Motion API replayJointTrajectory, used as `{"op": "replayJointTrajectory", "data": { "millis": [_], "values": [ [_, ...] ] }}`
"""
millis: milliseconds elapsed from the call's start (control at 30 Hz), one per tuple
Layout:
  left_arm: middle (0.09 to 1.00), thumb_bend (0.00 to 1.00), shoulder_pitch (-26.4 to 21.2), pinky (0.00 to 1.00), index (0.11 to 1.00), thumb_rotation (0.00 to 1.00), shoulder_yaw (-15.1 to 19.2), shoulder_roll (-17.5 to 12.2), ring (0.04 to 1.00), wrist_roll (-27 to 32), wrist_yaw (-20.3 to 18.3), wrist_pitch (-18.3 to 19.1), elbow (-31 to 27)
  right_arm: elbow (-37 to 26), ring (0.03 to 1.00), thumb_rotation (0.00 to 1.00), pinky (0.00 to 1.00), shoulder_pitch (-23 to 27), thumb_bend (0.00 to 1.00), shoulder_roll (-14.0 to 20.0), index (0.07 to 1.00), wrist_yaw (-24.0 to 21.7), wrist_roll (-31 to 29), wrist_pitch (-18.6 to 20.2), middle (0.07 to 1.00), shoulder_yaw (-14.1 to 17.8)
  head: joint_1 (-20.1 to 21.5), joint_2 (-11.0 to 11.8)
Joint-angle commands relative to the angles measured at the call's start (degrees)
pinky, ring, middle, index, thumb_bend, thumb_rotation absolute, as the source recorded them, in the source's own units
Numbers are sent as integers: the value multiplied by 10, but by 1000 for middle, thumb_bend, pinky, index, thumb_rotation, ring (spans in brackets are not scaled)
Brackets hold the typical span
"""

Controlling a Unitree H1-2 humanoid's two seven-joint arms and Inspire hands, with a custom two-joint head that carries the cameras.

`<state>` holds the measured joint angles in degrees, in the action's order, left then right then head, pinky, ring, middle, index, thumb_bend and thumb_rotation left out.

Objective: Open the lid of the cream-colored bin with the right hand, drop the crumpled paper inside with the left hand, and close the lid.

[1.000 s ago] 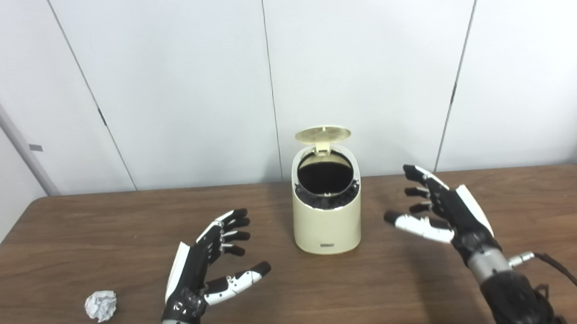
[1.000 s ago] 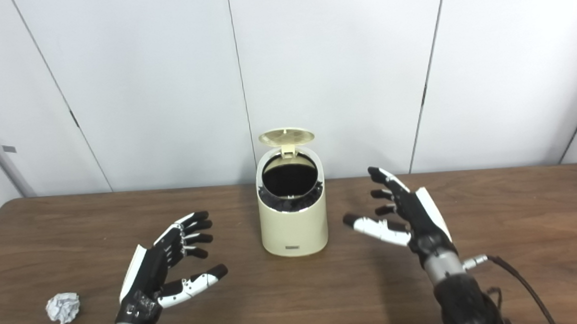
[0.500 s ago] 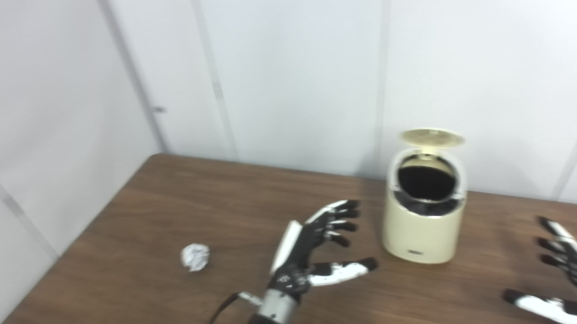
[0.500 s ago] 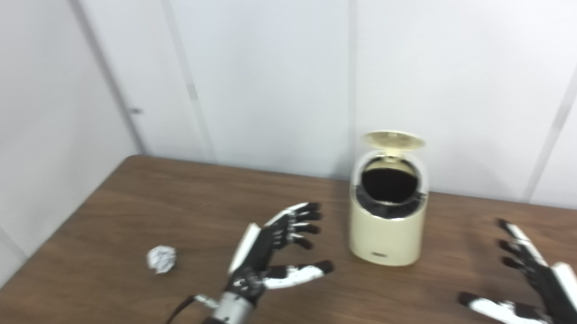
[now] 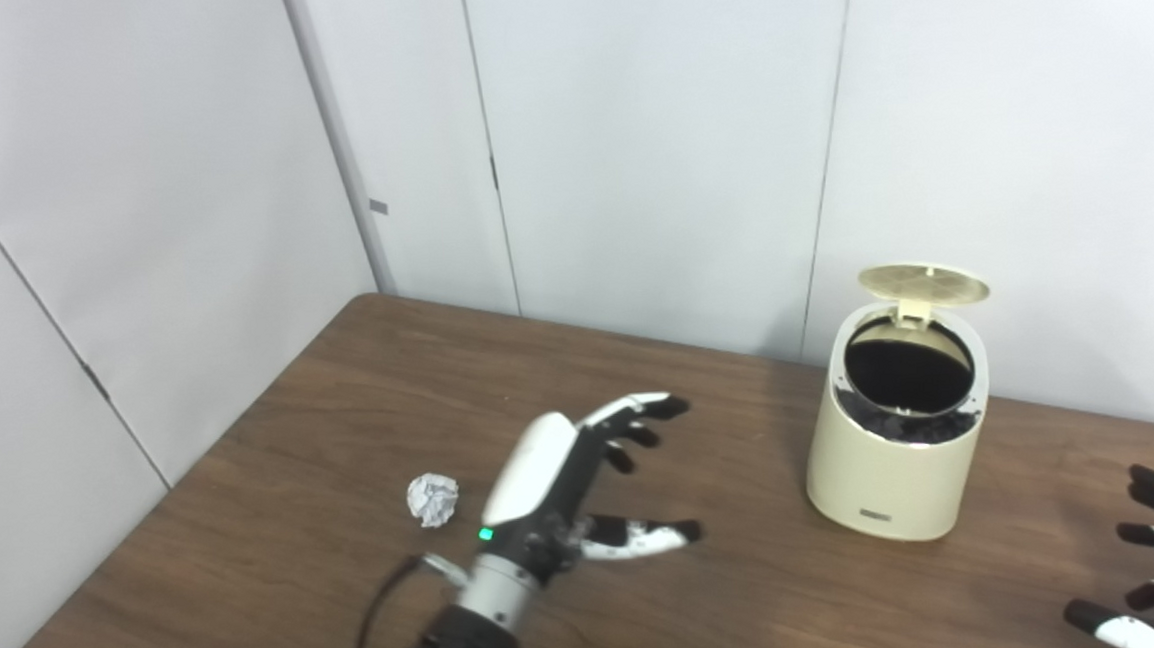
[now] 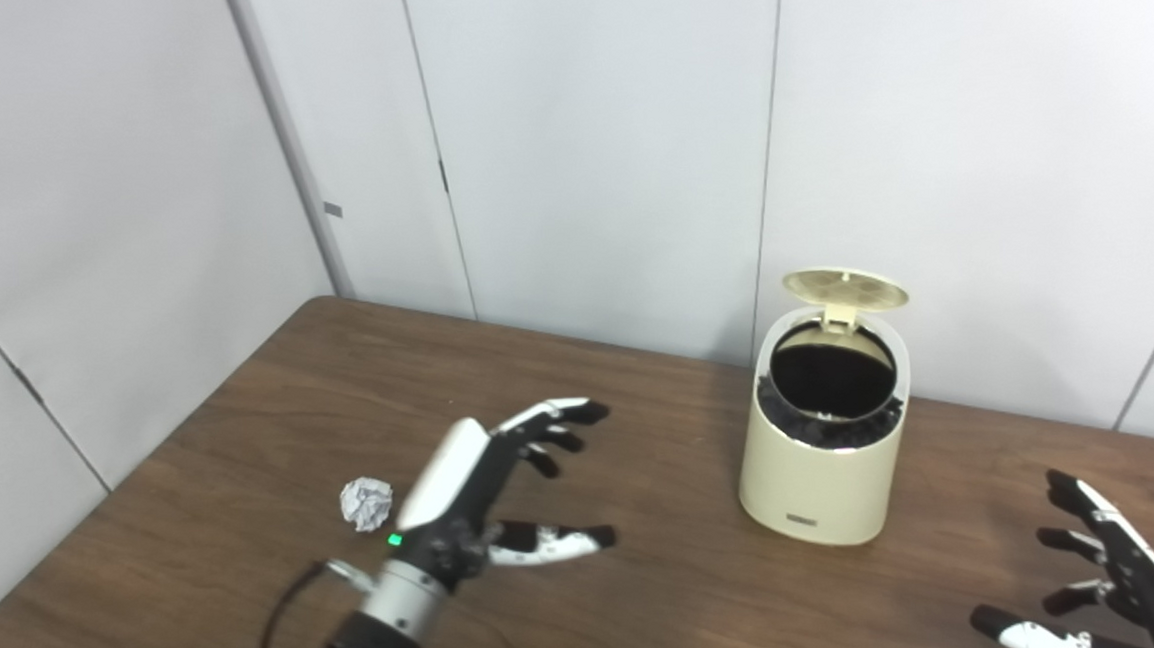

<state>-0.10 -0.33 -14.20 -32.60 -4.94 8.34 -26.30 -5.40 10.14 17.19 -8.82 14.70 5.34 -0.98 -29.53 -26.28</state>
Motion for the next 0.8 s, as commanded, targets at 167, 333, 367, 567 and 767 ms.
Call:
{"op": "replayJointTrajectory", "data": {
  "millis": [167,333,367,567,767],
  "values": [
    [675,756,12,494,714,0,62,-54,607,-2,-21,33,-48,-8,800,395,463,21,803,6,896,5,-6,-24,908,0,-4,3],
    [700,776,14,507,727,0,76,-113,623,-84,-69,69,-66,-9,800,416,454,22,807,8,896,5,-6,-27,911,0,-4,0],
    [704,783,13,510,730,0,76,-126,627,-110,-86,83,-71,-10,797,423,447,22,808,9,897,4,-7,-27,912,0,-5,0],
    [722,854,11,512,733,46,81,-181,642,-229,-142,105,-66,-12,773,425,380,21,816,11,896,3,-8,-24,910,2,-7,-1],
    [716,882,12,530,732,78,101,-197,653,-236,-163,111,-47,-8,773,453,388,20,828,12,893,3,-8,-28,906,1,-7,-3]
  ]
}}
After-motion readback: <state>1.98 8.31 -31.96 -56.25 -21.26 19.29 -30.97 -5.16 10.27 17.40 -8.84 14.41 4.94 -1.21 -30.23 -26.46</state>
